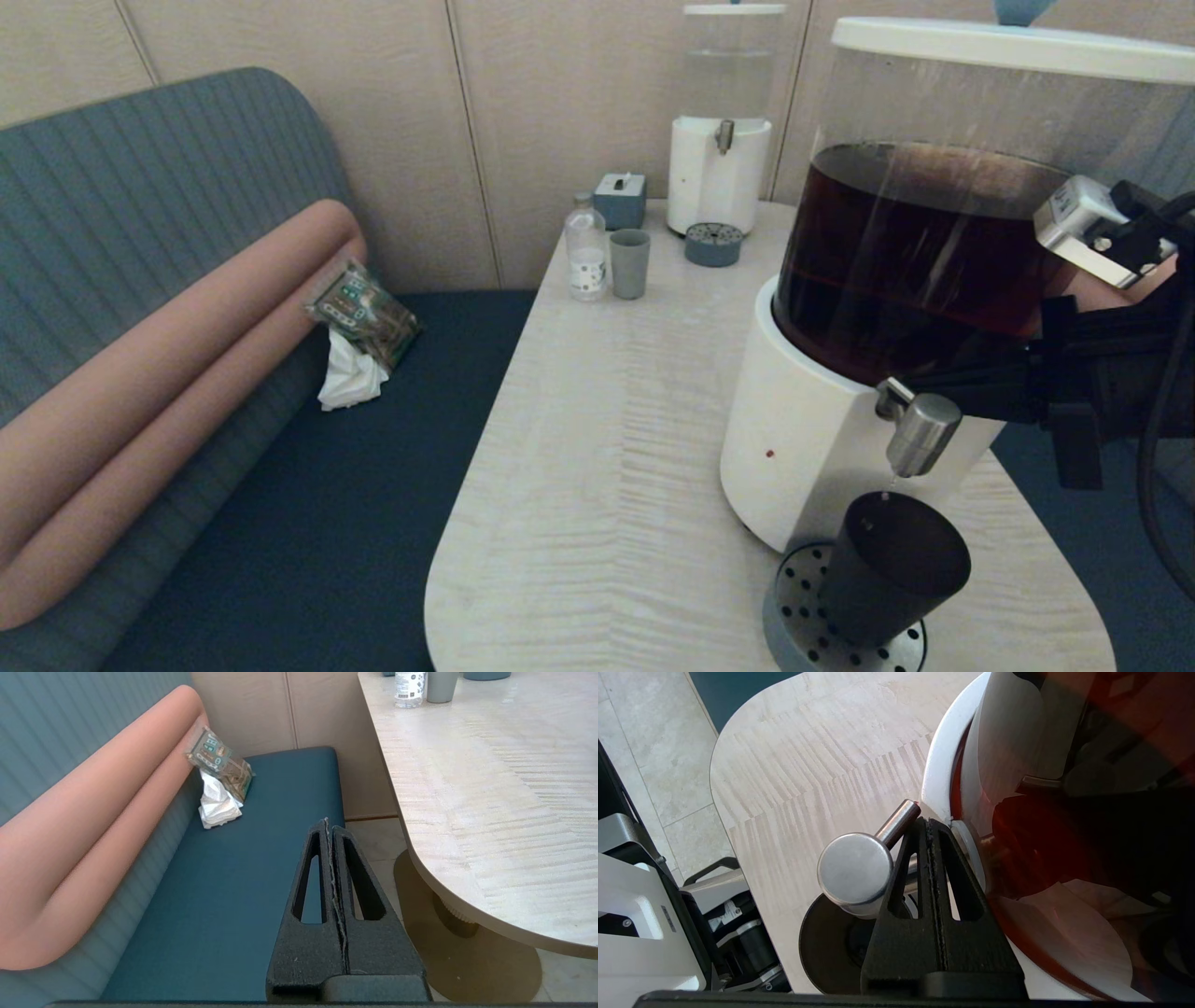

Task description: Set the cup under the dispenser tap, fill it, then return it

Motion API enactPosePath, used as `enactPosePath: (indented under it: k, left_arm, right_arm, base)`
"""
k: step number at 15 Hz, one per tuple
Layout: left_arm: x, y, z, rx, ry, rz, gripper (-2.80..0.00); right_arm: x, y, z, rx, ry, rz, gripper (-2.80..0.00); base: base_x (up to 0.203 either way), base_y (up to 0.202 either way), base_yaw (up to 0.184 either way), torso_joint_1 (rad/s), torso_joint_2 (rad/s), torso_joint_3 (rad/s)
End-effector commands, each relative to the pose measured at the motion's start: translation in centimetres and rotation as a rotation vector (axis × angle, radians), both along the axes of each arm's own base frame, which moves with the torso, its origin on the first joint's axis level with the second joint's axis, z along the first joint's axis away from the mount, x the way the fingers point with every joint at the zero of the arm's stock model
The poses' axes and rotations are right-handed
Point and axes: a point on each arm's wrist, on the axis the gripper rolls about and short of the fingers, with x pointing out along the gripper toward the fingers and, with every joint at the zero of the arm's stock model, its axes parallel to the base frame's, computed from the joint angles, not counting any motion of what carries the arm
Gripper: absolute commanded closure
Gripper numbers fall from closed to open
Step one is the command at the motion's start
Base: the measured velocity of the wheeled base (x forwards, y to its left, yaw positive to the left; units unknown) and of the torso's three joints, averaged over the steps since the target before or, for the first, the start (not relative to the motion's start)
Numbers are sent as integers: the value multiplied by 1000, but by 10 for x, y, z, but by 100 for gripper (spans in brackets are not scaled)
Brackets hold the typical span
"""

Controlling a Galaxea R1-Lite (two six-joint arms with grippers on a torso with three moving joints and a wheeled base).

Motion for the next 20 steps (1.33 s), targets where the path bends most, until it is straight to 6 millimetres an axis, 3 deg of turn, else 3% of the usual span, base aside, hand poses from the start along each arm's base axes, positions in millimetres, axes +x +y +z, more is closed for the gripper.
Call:
enactPosePath:
  k: [1, 20]
  left_arm:
    - [3, 0, -11, 1, 39, 1, 0]
    - [3, 0, -11, 1, 40, 1, 0]
  right_arm:
    - [-1, 0, 1, 1, -4, 4, 0]
    - [-5, -6, 1, -13, -34, 8, 0]
  base:
    - [0, 0, 0, 0, 0, 0]
    - [0, 0, 0, 0, 0, 0]
